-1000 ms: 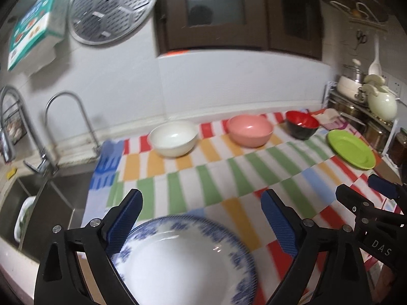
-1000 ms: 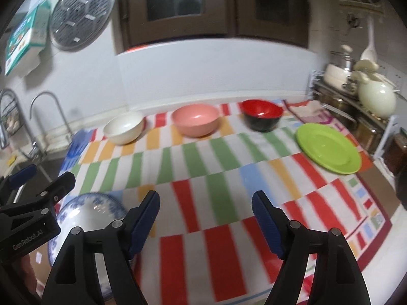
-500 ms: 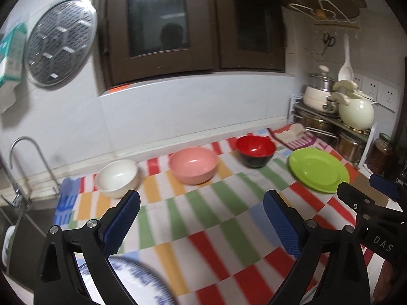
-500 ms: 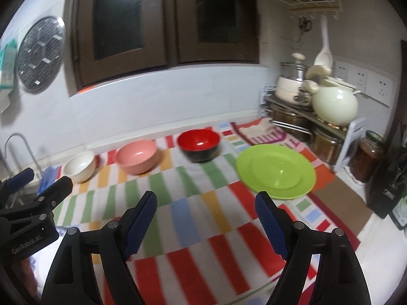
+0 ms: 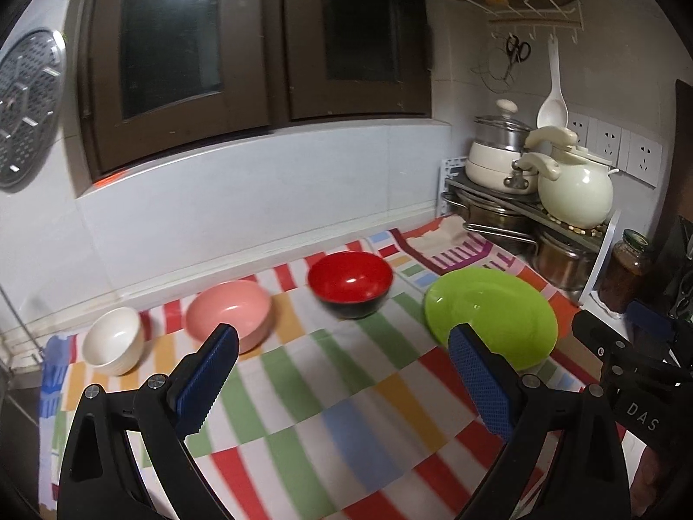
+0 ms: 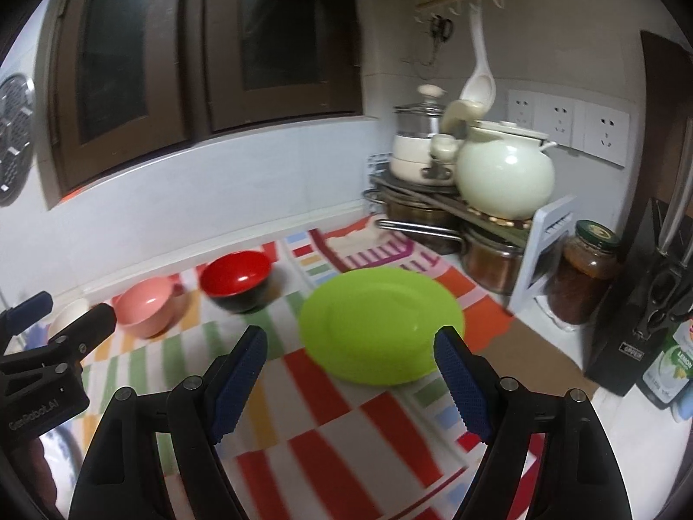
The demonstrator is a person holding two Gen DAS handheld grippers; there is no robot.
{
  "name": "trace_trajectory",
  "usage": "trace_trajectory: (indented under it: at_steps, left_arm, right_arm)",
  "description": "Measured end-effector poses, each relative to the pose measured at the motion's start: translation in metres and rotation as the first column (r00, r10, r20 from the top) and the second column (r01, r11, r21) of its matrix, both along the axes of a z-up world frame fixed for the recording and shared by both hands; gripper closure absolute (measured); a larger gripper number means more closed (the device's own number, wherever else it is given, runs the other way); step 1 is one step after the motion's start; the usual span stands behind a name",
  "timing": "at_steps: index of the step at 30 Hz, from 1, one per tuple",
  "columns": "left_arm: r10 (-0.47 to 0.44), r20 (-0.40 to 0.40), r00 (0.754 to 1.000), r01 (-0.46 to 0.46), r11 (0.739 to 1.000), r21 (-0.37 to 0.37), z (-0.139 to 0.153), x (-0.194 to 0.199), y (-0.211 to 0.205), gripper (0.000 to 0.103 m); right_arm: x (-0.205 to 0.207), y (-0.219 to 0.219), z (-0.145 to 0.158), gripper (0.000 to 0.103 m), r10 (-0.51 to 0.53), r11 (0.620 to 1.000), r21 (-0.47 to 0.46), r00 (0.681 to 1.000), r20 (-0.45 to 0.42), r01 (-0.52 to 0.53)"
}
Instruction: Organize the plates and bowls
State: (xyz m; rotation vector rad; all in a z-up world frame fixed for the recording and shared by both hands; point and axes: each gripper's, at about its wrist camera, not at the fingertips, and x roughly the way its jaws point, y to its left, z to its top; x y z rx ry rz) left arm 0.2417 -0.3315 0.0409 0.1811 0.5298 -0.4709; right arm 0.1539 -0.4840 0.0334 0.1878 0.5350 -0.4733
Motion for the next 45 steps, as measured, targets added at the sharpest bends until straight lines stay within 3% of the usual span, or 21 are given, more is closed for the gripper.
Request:
trace_trajectory:
  at_steps: [8, 19, 39, 45]
  left_arm:
    - [-0.057, -0.02, 0.998, 0.057, 0.998, 0.018, -0.008, 0.025, -0.055, 0.004]
    - [-0.103, -0.089, 0.991, 0.108, 0.993, 0.055, -0.043, 0.073, -0.125, 0.004]
    - [-0.086, -0.2, 0.976, 0.112, 0.986, 0.122, -0.123, 0.131, -0.19, 0.013]
    - [-0.095, -0.249, 0.964, 0.131, 0.983, 0.131, -0.138, 0.14, -0.201, 0.021]
  right_arm:
    - [0.017, -0.051, -0.012, 0.023, -0.06, 0.998, 0.002, 0.998, -0.023, 0.06]
    - [0.05, -0.119, -0.048, 0.023, -0.105, 0.992, 0.057, 0.991, -0.078, 0.109]
    - [0.108, -0.185, -0.124, 0.024, -0.12, 0.98, 0.13, 0.972, -0.202, 0.149]
    - [0.114, -0.194, -0.14, 0.035, -0.115, 0.975, 0.16, 0.965, -0.234, 0.155]
